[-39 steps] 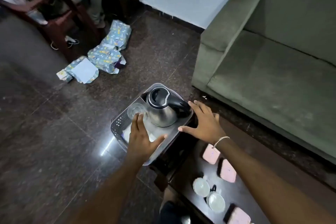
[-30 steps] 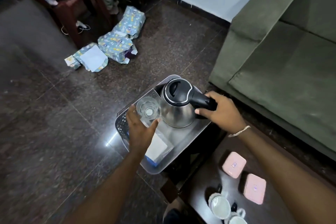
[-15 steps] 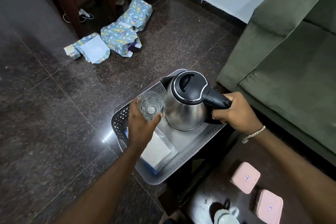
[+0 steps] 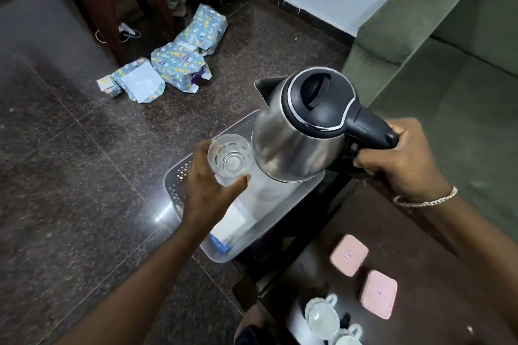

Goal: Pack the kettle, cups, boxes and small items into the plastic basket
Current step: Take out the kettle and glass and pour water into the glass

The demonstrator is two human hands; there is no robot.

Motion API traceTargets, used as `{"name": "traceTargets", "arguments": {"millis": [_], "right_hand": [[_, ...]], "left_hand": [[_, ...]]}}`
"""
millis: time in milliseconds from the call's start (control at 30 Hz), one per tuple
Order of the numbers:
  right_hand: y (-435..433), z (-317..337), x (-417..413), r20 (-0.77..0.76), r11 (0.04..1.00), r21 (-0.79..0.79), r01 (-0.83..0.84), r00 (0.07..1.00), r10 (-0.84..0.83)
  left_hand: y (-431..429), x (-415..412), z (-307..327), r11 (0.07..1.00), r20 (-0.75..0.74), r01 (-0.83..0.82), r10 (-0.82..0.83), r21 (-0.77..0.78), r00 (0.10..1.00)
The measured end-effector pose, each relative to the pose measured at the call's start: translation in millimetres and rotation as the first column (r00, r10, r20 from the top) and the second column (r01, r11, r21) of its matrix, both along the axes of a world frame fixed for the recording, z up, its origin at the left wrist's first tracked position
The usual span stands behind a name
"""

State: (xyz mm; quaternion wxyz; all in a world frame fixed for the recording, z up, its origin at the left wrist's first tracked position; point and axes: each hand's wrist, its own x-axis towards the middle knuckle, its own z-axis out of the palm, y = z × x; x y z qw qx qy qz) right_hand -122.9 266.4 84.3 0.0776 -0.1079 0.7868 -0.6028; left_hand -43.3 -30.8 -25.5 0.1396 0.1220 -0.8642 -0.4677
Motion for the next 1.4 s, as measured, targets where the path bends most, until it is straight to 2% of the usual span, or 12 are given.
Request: {"name": "traceTargets", "arguments": {"millis": [100, 200, 300, 367, 500, 600, 733, 833, 967, 1133, 1267, 1400], "right_hand": [[41.0, 41.4, 15.8, -0.037, 0.998, 0.051, -0.024, 0.999, 0.026], [96.4, 75.8, 34.5, -0.077, 0.973, 0.222, -0.061, 0.994, 0.079], [156.7, 93.9, 54.3, -0.047, 0.926, 0.370, -0.077, 0.994, 0.102], [194.1, 97.2, 66.5, 0.007, 0.876, 0.471, -0.107, 0.993, 0.118], [267.4, 92.5, 96.8, 0.084, 0.739, 0.655, -0.157, 0.987, 0.136], [310.6, 78.5, 115.3, 0.147, 0.641, 0.744, -0.190, 0.982, 0.121], [350.8, 59.9, 137.0, 0.232, 0.556, 0.785, -0.273, 0.962, 0.144], [361.7, 56.7, 155.2, 0.197, 0.537, 0.780, -0.322, 0.940, 0.277], [373.9, 45.2, 167.3, 0.249, 0.416, 0.822, -0.388, 0.903, 0.352], [377.2, 30.4, 175.6, 0.261, 0.287, 0.869, -0.403, 0.865, 0.428], [371.1, 20.1, 182.7, 0.270, 0.138, 0.914, -0.381, 0.826, 0.494], [363.6, 11.1, 189.9, 0.287, 0.063, 0.927, -0.370, 0.805, 0.519]], "left_hand": [[36.4, 16.4, 17.5, 0.995, 0.006, 0.093, -0.093, 0.037, 0.996], [83.9, 39.3, 20.0, 0.979, 0.040, 0.190, -0.193, 0.075, 0.980], [139.0, 67.9, 14.4, 0.951, 0.075, 0.294, -0.301, 0.095, 0.951], [174.9, 87.6, 8.6, 0.928, 0.078, 0.350, -0.362, 0.130, 0.929], [252.4, 138.0, -15.3, 0.865, 0.132, 0.395, -0.451, 0.309, 0.883], [306.9, 174.1, -37.2, 0.842, 0.171, 0.427, -0.498, 0.329, 0.851], [362.8, 211.3, -65.6, 0.824, 0.262, 0.438, -0.540, 0.360, 0.800], [388.1, 228.8, -87.5, 0.817, 0.307, 0.435, -0.554, 0.379, 0.774], [408.1, 239.7, -111.7, 0.819, 0.347, 0.433, -0.558, 0.376, 0.754], [419.2, 239.3, -130.4, 0.813, 0.363, 0.458, -0.574, 0.360, 0.734], [422.7, 237.0, -136.3, 0.815, 0.358, 0.473, -0.574, 0.336, 0.736], [422.1, 238.3, -141.0, 0.807, 0.354, 0.494, -0.587, 0.323, 0.728]]}}
